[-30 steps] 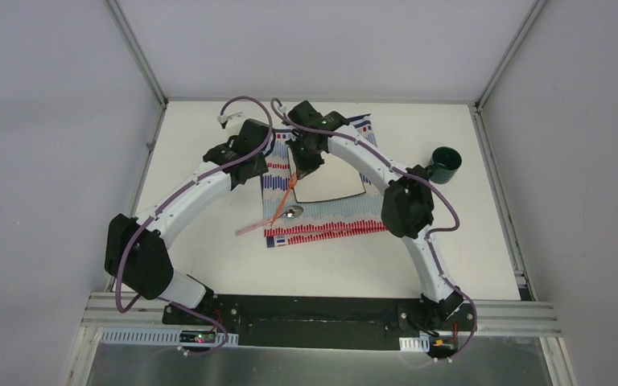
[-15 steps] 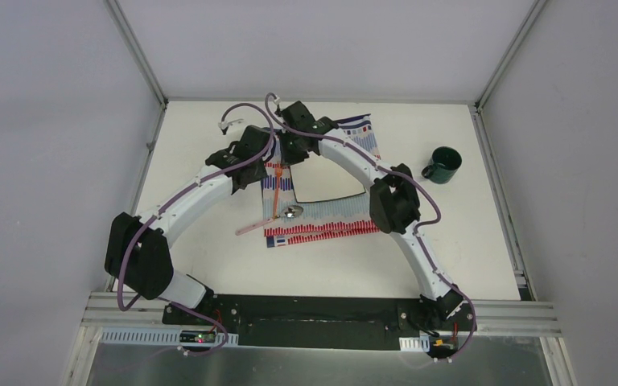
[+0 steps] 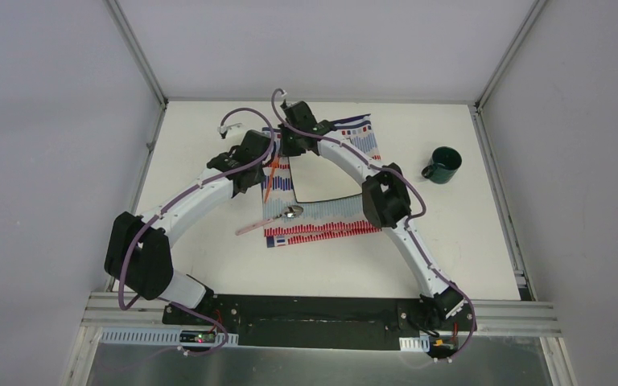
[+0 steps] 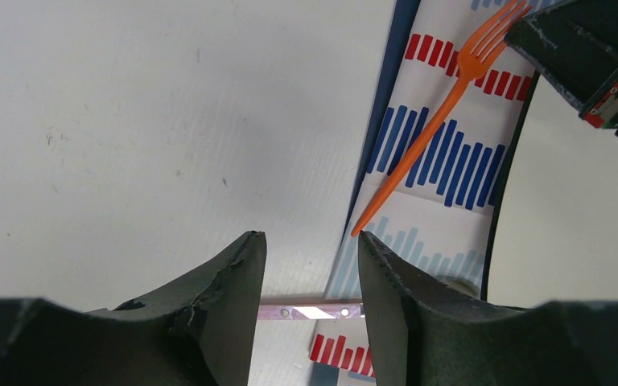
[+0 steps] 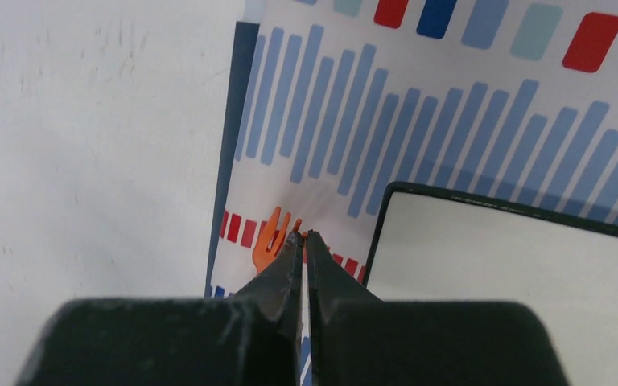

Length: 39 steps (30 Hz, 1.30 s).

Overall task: Set the dinner table for one person
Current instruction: Place the fork on the napkin.

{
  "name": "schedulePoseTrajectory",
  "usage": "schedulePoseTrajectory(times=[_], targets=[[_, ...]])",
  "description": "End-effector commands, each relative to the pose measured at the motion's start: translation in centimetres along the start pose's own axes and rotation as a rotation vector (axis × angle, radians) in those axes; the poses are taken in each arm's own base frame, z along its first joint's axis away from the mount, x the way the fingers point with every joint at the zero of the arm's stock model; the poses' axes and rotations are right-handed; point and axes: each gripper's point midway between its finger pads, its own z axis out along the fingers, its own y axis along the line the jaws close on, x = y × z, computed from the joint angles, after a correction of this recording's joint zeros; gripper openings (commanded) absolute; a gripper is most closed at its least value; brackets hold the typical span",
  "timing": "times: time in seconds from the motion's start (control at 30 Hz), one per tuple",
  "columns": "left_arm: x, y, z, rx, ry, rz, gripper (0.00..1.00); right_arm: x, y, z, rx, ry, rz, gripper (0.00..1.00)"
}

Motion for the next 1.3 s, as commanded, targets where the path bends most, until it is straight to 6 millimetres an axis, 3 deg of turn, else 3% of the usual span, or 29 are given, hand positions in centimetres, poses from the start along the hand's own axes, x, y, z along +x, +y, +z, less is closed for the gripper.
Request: schedulePoseTrajectory(times=[0.0,0.2,0.4,0.53,0.6,0.77,0.9,1.03,1.17,1.27], targets=[[-1.2,0.5,-0.6,-0.014,-0.057,-0.024,0.47,-4.3,0.7,-0.2,-0.036,-0.134,0.032,0.0],[-0.9,0.4,-0.1,-0.022,-0.048,-0.016,0.47,-4.3,0.8,0.4,-0.069,-0.159,0.043,0.37],[-1.0,0.3,0.1,-0.024,-0.05,-0.019,0.46,-5.7,1.6,-1.7,-0.086,-0.202,0.024,0.43],[-1.6,0.4,-0.4,-0.02,-0.069,-0.033,0.46,-7.0,2.8,-5.3,-0.105,-0.24,0.011,0.44],[-2.0,0.6,-0.8,-0.017,-0.078,-0.039,0.46,-8.0,3.9,-8.2,-0.126,-0.284,0.0,0.44],[-2.4,0.3,-1.2,0.0,-0.08,-0.044,0.46,-7.5,4.5,-11.8,-0.133,-0.302,-0.024,0.46],[-2.1,0.3,-1.3,0.005,-0.077,-0.05,0.46,-5.1,4.9,-13.7,-0.146,-0.273,-0.029,0.46],[-2.0,0.5,-1.6,0.007,-0.074,-0.053,0.46,-0.6,5.3,-14.9,-0.157,-0.204,-0.02,0.46],[-1.9,0.2,-1.6,0.018,-0.065,-0.059,0.46,4.9,4.8,-14.6,-0.152,-0.125,0.017,0.46],[-1.7,0.0,-1.5,0.026,-0.048,-0.054,0.46,7.3,5.0,-14.4,-0.208,-0.089,0.058,0.47]])
